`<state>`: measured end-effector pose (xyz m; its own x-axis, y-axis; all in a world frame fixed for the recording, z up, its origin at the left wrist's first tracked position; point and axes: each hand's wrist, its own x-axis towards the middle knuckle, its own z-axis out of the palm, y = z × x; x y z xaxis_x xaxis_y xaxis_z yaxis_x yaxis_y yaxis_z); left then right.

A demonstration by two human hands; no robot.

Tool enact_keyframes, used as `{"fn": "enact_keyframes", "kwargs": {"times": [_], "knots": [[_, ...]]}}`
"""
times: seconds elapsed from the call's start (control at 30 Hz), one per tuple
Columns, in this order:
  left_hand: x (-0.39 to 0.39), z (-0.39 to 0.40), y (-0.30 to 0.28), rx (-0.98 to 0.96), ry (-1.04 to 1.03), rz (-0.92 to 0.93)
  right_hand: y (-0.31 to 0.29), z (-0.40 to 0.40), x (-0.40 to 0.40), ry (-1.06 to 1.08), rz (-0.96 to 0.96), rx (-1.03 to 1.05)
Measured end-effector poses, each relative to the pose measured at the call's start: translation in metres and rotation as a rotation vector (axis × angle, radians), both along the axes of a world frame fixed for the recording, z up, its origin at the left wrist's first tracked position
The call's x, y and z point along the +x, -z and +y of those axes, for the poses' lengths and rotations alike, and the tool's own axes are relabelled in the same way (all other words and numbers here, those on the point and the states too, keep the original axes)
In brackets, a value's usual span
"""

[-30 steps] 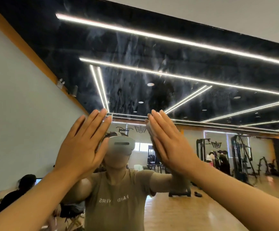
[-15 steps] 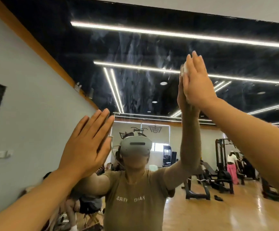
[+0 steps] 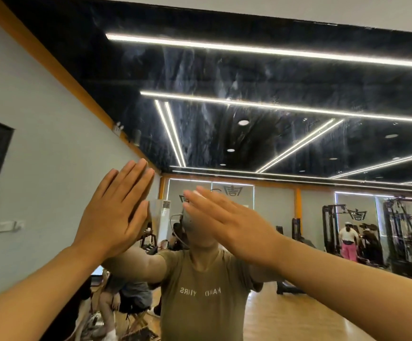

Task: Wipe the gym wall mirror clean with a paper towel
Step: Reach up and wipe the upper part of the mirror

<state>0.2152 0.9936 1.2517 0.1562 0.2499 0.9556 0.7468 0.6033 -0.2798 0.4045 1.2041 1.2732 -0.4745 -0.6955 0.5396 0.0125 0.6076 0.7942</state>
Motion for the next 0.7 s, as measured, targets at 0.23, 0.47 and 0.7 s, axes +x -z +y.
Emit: {"fn": "enact_keyframes", "kwargs": {"times": [0.23, 0.47, 0.7], "knots": [[0.001, 0.001, 0.001, 0.009, 0.018, 0.019, -0.074, -0.006, -0.013, 0.103, 0.167, -0.043], [-0.001, -0.001, -0.001, 0.011, 0.036, 0.045, -0.204, -0.031, -0.010, 0.129, 0.373, -0.514], [-0.004, 0.000, 0.000, 0.014, 0.044, 0.052, -0.163, -0.052, -0.029, 0.046, 0.339, -0.576]]}}
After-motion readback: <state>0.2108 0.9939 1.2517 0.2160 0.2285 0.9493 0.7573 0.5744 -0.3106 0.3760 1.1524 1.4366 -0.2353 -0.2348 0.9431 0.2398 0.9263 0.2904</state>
